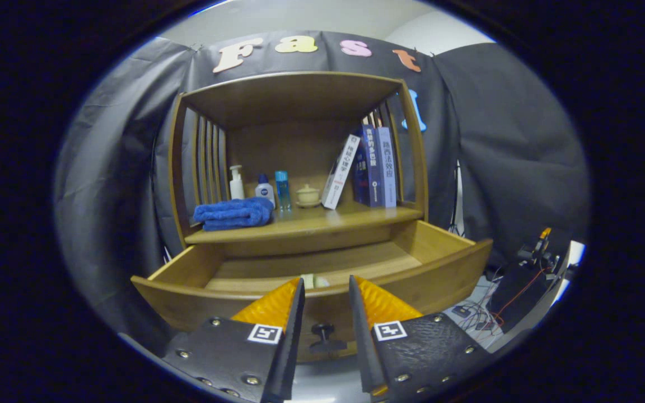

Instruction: Pull open the drawer, take out the items inside it, and place them on the countertop above the cabinet.

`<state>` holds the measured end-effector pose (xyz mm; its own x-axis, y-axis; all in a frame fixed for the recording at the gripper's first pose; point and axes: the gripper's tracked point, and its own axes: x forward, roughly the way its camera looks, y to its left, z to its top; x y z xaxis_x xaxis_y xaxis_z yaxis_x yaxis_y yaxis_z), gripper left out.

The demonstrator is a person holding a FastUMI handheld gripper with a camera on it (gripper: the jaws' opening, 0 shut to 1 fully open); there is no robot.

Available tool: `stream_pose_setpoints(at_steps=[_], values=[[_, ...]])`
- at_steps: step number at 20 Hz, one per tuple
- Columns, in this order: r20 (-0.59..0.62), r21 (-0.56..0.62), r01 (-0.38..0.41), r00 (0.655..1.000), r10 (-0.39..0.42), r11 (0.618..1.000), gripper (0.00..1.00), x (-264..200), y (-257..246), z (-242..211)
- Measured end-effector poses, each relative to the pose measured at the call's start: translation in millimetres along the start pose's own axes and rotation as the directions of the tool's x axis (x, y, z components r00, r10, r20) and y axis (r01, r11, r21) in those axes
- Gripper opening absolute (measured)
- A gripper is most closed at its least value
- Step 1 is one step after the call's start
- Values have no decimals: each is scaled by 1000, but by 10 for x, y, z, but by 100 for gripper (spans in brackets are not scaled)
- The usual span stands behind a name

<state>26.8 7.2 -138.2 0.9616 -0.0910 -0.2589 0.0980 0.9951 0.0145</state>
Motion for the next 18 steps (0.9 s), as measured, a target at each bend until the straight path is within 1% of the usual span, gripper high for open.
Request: stream_pose_setpoints(at_steps=[2,5,7,8,10,13,16,18], values=[[-23,-26,4,1000,-4,1000,45,96,69,95],[-22,-41,-37,999,36,998,46,379,296,334],[-58,-50,-41,998,38,998,45,600,349,326],[-88,-46,-25,996,21,999,45,718,328,311],[-165,-6,-6,986,5,1000,46,946,302,200],[-295,38,4,956,7,999,46,1219,252,-21],[-426,75,-6,904,37,997,46,1386,244,-259],[-493,63,-24,868,52,998,46,1447,240,-434]])
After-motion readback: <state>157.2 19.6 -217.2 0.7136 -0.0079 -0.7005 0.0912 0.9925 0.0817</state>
